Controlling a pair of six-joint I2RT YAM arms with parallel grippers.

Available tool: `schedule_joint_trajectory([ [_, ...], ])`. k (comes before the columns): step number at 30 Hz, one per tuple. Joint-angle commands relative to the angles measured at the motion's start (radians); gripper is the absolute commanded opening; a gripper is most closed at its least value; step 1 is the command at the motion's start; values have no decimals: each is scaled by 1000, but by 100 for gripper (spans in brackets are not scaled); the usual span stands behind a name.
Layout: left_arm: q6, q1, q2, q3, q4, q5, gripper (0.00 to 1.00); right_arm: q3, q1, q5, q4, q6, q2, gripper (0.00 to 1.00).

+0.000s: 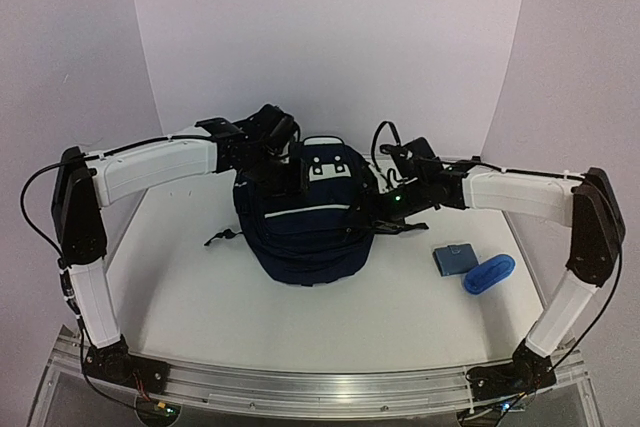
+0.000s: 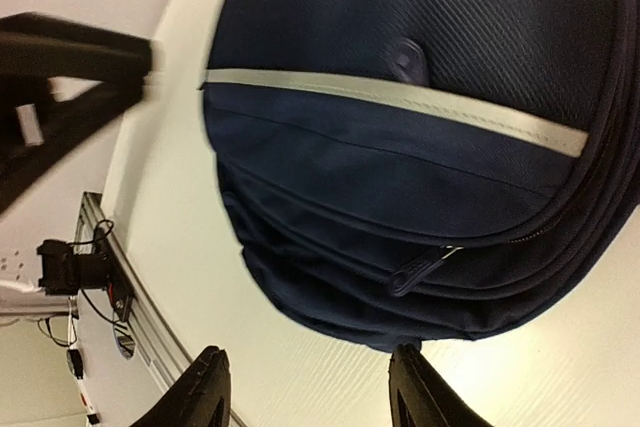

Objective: Pack the student bag
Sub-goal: Zip the student bag at the center of the board.

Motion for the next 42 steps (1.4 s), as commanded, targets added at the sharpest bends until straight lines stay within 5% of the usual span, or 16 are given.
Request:
schedule_joint_trajectory([
  [1, -14, 7, -84, -16, -24, -62, 52, -18, 32, 50, 92, 114, 55, 52],
  [20, 32, 6, -119, -50, -23, -59, 52, 55, 41, 228, 121, 215, 226, 37],
  [25, 166, 6, -68, 4, -69, 19, 54, 50, 41, 260, 119, 213, 239, 23],
  [29, 334, 5, -70, -12, -71, 168, 56, 51, 41, 234, 118, 145, 216, 0],
  [34, 580, 2, -157, -200, 69, 239, 56, 40, 41, 216, 106, 40, 146, 0],
  [42, 938, -40, -143, -337, 295, 68, 54, 30, 41, 161, 96, -1, 115, 0],
])
